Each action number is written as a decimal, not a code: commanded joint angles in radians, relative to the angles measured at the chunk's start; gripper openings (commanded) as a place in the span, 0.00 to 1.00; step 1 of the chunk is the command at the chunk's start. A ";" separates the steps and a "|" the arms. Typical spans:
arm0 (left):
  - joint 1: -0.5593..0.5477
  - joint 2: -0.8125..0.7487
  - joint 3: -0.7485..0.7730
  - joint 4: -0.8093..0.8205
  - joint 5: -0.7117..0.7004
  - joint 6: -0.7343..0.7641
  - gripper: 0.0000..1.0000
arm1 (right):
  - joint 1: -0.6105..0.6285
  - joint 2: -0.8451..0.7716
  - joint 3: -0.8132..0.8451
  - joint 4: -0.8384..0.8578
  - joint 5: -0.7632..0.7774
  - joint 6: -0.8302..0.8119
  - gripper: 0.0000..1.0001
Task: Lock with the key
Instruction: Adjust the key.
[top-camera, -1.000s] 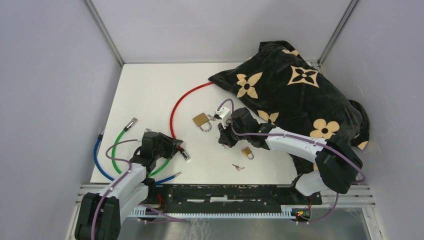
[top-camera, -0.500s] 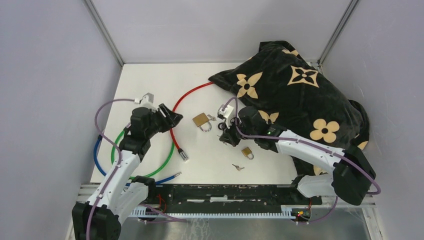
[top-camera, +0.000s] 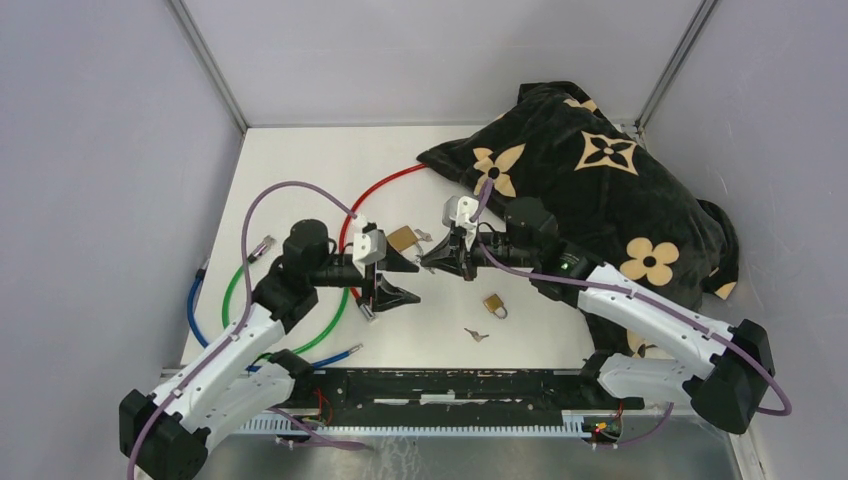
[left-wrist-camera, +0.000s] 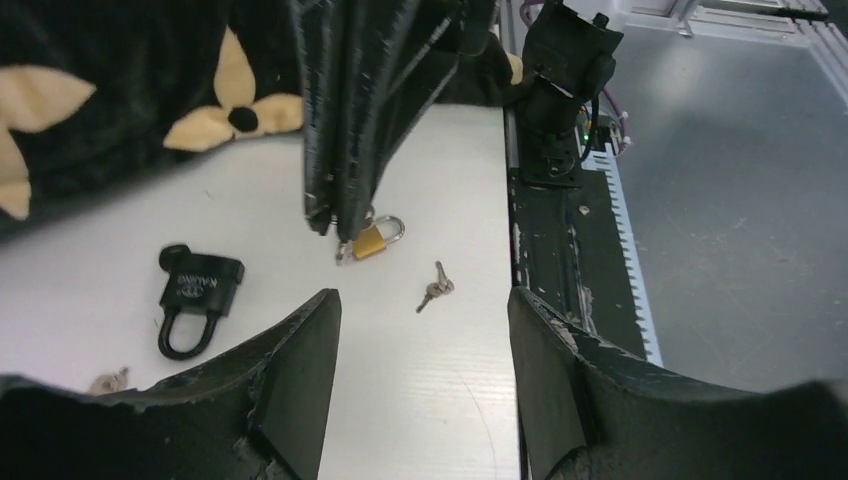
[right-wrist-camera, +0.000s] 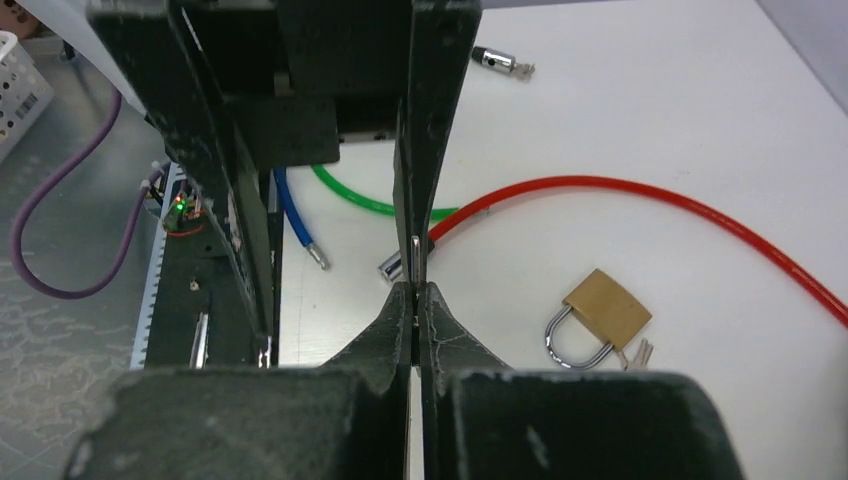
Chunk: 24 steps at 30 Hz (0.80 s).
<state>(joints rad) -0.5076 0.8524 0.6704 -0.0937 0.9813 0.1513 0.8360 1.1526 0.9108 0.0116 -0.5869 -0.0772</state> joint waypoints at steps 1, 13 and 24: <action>-0.053 -0.038 -0.115 0.405 -0.074 -0.146 0.68 | 0.002 -0.015 0.070 0.037 -0.030 -0.011 0.00; -0.169 0.015 -0.138 0.548 -0.294 -0.209 0.59 | 0.002 -0.042 0.136 -0.134 0.003 -0.102 0.00; -0.169 -0.035 0.086 -0.016 -0.197 0.136 0.49 | 0.003 -0.044 0.194 -0.391 0.044 -0.321 0.00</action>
<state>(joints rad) -0.6746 0.7872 0.6746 0.0467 0.7437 0.2115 0.8360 1.1080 1.0443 -0.3275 -0.5377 -0.3222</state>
